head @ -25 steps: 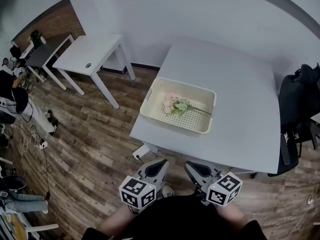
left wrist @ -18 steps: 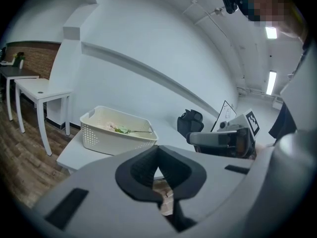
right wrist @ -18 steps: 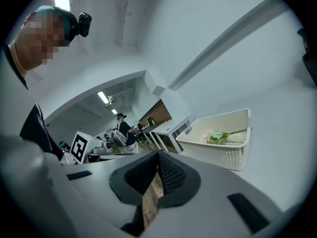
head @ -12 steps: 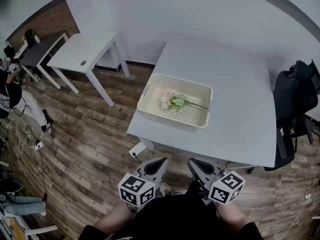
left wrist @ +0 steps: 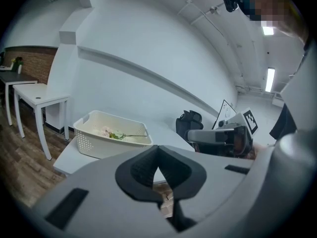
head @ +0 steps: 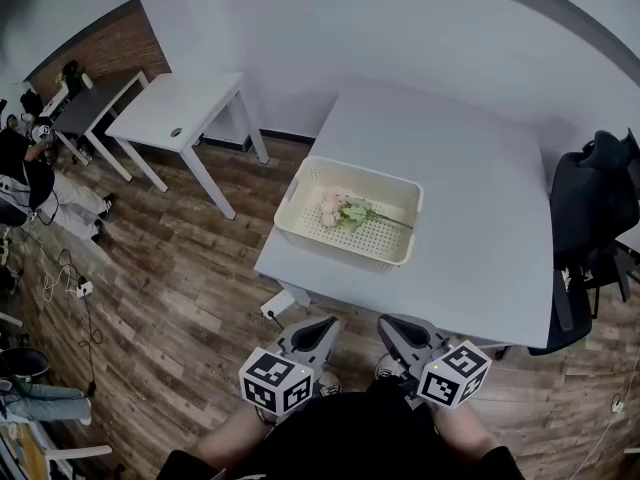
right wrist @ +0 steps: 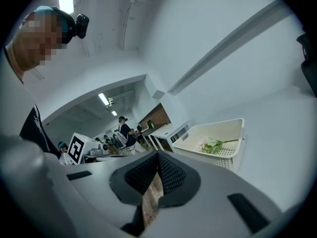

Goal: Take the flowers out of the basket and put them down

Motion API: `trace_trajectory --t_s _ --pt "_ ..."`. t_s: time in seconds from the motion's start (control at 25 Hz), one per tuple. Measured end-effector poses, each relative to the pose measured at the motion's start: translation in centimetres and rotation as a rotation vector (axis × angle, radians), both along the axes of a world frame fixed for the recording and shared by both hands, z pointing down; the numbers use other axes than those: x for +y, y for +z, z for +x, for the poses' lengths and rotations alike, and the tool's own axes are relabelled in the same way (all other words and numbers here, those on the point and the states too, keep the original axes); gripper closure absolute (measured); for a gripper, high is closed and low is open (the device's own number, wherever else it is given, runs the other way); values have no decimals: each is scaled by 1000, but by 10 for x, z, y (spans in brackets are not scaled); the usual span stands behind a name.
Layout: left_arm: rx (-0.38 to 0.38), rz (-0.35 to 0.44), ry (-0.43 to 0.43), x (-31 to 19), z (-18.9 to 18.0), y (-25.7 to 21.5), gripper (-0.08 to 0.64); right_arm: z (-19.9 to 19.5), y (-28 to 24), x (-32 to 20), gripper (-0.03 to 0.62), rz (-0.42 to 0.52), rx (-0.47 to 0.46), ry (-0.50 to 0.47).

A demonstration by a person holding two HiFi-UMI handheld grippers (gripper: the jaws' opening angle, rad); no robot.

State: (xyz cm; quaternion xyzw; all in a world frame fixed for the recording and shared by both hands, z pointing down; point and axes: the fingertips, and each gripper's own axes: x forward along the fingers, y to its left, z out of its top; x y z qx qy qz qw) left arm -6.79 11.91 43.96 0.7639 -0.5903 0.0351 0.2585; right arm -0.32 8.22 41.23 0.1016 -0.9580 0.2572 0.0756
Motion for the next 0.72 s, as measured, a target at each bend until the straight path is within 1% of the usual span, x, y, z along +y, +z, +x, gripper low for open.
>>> trace_trajectory --t_s 0.12,0.4,0.72 --pt "3 -6 -18 -9 6 0 554 4 -3 -8 569 -1 -9 -19" --pt "3 -17 -47 -34 35 -1 554 26 -3 -31 569 -6 0 -69" --pt "-29 -21 -109 -57 54 -2 554 46 2 -60 569 -17 -19 -124"
